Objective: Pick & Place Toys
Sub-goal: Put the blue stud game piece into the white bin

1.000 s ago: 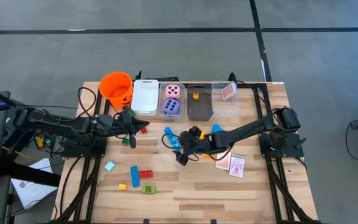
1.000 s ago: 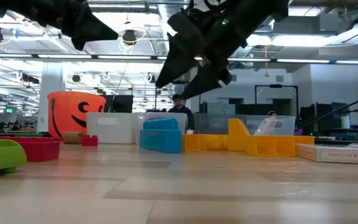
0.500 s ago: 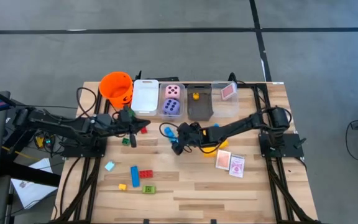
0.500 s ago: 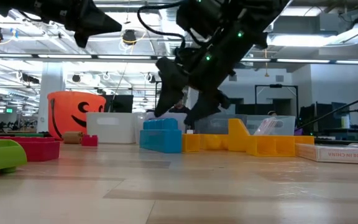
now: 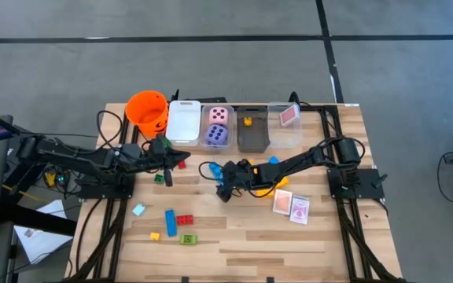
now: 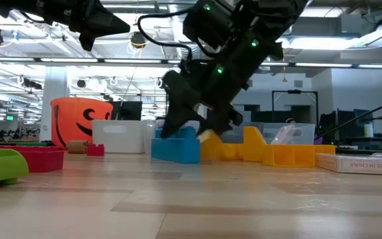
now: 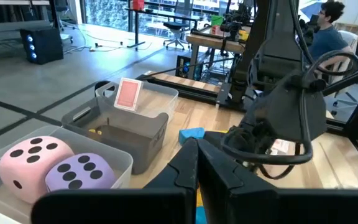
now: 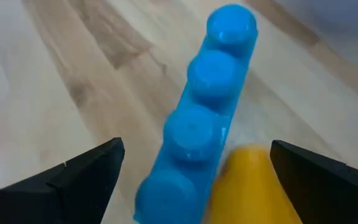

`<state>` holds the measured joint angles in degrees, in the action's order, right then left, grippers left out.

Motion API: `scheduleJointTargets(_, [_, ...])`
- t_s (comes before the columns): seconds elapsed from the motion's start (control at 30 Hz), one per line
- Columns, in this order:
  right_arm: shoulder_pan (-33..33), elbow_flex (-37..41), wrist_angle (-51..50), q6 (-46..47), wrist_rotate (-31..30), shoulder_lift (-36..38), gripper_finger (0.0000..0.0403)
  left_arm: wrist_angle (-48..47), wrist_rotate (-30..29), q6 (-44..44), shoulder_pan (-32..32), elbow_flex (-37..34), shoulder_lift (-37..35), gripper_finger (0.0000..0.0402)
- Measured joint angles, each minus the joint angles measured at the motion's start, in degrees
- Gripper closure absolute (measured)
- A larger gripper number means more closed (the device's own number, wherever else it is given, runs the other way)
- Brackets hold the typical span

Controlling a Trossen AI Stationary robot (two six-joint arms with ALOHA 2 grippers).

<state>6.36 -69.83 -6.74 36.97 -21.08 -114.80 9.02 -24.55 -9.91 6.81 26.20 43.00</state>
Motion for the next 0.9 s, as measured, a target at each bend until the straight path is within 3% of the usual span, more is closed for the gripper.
scheduleJointTargets(0.2, [-0.4,-2.7,-8.8,1.5,-3.0,-0.8,0.0018,0.0,0.0,0.0,0.0,0.0,0.0,0.0402])
scheduleJointTargets(0.47, [0.0,-2.9,-6.4,1.6,-1.1,-0.8,0.0039,0.0,0.0,0.0,0.0,0.0,0.0,0.0402])
scheduleJointTargets(0.9, [-0.8,-2.9,-10.6,1.6,-0.9,-0.8,0.0078,0.0,0.0,0.0,0.0,0.0,0.0,0.0402])
